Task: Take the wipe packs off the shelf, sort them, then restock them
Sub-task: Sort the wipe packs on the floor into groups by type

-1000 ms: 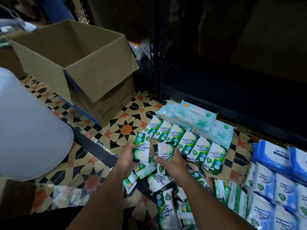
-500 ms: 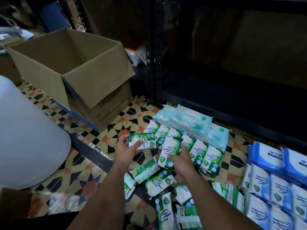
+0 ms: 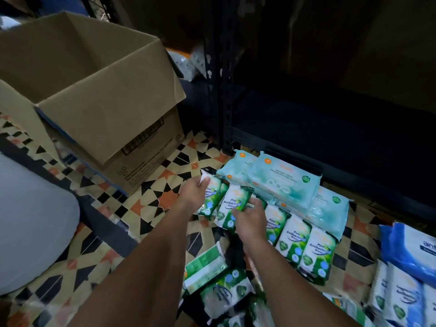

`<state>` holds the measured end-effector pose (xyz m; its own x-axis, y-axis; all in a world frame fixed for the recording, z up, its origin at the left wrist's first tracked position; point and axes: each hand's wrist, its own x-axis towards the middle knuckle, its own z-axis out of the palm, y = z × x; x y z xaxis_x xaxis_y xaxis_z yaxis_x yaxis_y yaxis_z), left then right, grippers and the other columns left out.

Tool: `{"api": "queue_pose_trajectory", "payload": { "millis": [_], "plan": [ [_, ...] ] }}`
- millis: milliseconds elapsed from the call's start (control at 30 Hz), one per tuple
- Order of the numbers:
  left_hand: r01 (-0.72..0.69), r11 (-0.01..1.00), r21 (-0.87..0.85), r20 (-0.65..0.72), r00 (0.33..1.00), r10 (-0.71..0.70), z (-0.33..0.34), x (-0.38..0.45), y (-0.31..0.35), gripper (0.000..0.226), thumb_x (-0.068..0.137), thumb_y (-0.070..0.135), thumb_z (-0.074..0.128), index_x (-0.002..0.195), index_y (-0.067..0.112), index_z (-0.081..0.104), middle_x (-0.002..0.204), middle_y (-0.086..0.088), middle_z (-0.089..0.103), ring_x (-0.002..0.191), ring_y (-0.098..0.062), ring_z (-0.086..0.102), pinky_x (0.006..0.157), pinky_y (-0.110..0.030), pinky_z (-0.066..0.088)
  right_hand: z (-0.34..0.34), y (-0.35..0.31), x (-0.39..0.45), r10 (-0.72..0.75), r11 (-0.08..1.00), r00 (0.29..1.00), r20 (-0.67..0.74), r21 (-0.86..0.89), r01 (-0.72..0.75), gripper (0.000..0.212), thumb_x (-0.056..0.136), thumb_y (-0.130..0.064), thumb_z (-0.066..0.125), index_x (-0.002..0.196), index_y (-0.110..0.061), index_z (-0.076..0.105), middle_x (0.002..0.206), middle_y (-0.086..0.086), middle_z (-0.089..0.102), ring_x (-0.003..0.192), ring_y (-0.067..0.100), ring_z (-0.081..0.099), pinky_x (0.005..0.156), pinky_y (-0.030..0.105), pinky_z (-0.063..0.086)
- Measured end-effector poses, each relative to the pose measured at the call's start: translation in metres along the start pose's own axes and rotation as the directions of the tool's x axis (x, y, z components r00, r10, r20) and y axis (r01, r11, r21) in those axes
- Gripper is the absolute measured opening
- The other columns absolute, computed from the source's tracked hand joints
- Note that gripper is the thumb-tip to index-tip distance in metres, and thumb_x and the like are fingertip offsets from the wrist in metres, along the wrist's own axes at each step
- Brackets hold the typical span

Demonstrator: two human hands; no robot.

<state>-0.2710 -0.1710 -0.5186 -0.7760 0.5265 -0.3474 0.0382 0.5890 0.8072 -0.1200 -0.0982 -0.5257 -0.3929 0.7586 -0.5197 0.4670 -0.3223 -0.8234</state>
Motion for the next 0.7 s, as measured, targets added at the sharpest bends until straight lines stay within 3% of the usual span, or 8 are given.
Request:
{"api": "queue_pose_trajectory", "payload": {
  "millis": [133, 233, 267, 333, 433, 500, 600, 700],
  "plan": [
    [0.041, 0.992, 0.121, 0.010, 0.999, -0.043, 0.012, 0.030, 0.004, 0.024, 0.107, 0.020, 0.042, 0.090, 0.012, 0.057, 0.099, -0.013, 0.057, 0.092, -0.024, 0.052, 0.084, -0.034, 0.044, 0.011, -0.008, 0.021, -0.042, 0.998, 0.997, -0.059, -0.044, 0.039, 0.054, 0.088, -0.018, 0.077, 0.131, -0.015, 0.044, 0.093, 0.004, 0.065, 0.085, 0.023, 0.063, 0.074, 0.030, 0.045],
    [0.047, 0.981, 0.190, -0.026, 0.999, -0.043, 0.021, 0.042, 0.000, 0.026, 0.101, 0.012, 0.041, 0.093, -0.005, 0.060, 0.094, -0.029, 0.060, 0.074, -0.032, 0.051, 0.063, -0.031, 0.041, 0.018, -0.005, 0.027, -0.139, 0.975, 0.985, -0.101, -0.187, 0.118, 0.055, 0.084, -0.023, 0.081, 0.124, -0.019, 0.044, 0.088, 0.008, 0.066, 0.082, 0.026, 0.066, 0.072, 0.034, 0.052],
    [0.033, 0.976, 0.217, -0.036, 0.999, -0.025, 0.025, 0.047, -0.005, 0.027, 0.099, 0.014, 0.041, 0.096, -0.005, 0.060, 0.098, -0.033, 0.061, 0.076, -0.038, 0.055, 0.066, -0.034, 0.044, 0.018, -0.003, 0.029, -0.180, 0.954, 0.979, -0.100, -0.261, 0.149, 0.051, 0.085, -0.026, 0.080, 0.120, -0.020, 0.043, 0.083, 0.008, 0.063, 0.077, 0.026, 0.065, 0.068, 0.036, 0.054],
    [0.024, 0.946, 0.323, -0.046, 0.999, -0.010, 0.030, 0.056, -0.018, 0.034, 0.096, 0.025, 0.041, 0.104, 0.001, 0.064, 0.101, -0.033, 0.060, 0.092, -0.047, 0.057, 0.086, -0.045, 0.049, 0.016, -0.002, 0.030, -0.219, 0.901, 0.974, -0.063, -0.396, 0.177, 0.045, 0.089, -0.029, 0.075, 0.118, -0.020, 0.041, 0.076, 0.004, 0.056, 0.070, 0.026, 0.059, 0.058, 0.034, 0.047],
    [-0.017, 0.881, 0.473, -0.017, 0.999, 0.028, 0.035, 0.063, -0.032, 0.041, 0.103, 0.036, 0.043, 0.134, 0.016, 0.061, 0.112, -0.027, 0.053, 0.109, -0.043, 0.050, 0.103, -0.044, 0.040, 0.014, 0.000, 0.033, -0.223, 0.851, 0.975, 0.006, -0.487, 0.198, 0.041, 0.096, -0.028, 0.066, 0.127, -0.024, 0.040, 0.073, 0.002, 0.055, 0.061, 0.024, 0.058, 0.049, 0.033, 0.044],
    [-0.063, 0.910, 0.409, -0.005, 0.997, 0.072, 0.037, 0.062, -0.036, 0.042, 0.104, 0.035, 0.048, 0.139, 0.013, 0.059, 0.110, -0.028, 0.051, 0.107, -0.041, 0.054, 0.098, -0.039, 0.044, 0.020, 0.003, 0.034, -0.189, 0.864, 0.980, 0.058, -0.465, 0.194, 0.040, 0.100, -0.021, 0.057, 0.131, -0.035, 0.037, 0.075, 0.008, 0.062, 0.049, 0.027, 0.064, 0.047, 0.042, 0.055],
    [-0.133, 0.923, 0.361, -0.027, 0.988, 0.153, 0.035, 0.060, -0.041, 0.041, 0.105, 0.030, 0.050, 0.142, 0.015, 0.057, 0.110, -0.024, 0.052, 0.103, -0.036, 0.056, 0.095, -0.036, 0.046, 0.028, 0.008, 0.035, -0.143, 0.896, 0.987, 0.077, -0.413, 0.162, 0.056, 0.097, -0.003, 0.044, 0.138, -0.040, 0.035, 0.073, 0.013, 0.064, 0.042, 0.029, 0.064, 0.041, 0.048, 0.056],
    [-0.146, 0.936, 0.320, -0.086, 0.979, 0.182, 0.031, 0.056, -0.041, 0.038, 0.105, 0.024, 0.051, 0.140, 0.013, 0.058, 0.114, -0.018, 0.054, 0.100, -0.031, 0.059, 0.086, -0.024, 0.041, 0.026, 0.008, 0.034, -0.111, 0.921, 0.991, 0.071, -0.367, 0.129, 0.065, 0.094, 0.004, 0.038, 0.144, -0.037, 0.038, 0.076, 0.013, 0.063, 0.040, 0.030, 0.064, 0.041, 0.049, 0.056]
  ]
}}
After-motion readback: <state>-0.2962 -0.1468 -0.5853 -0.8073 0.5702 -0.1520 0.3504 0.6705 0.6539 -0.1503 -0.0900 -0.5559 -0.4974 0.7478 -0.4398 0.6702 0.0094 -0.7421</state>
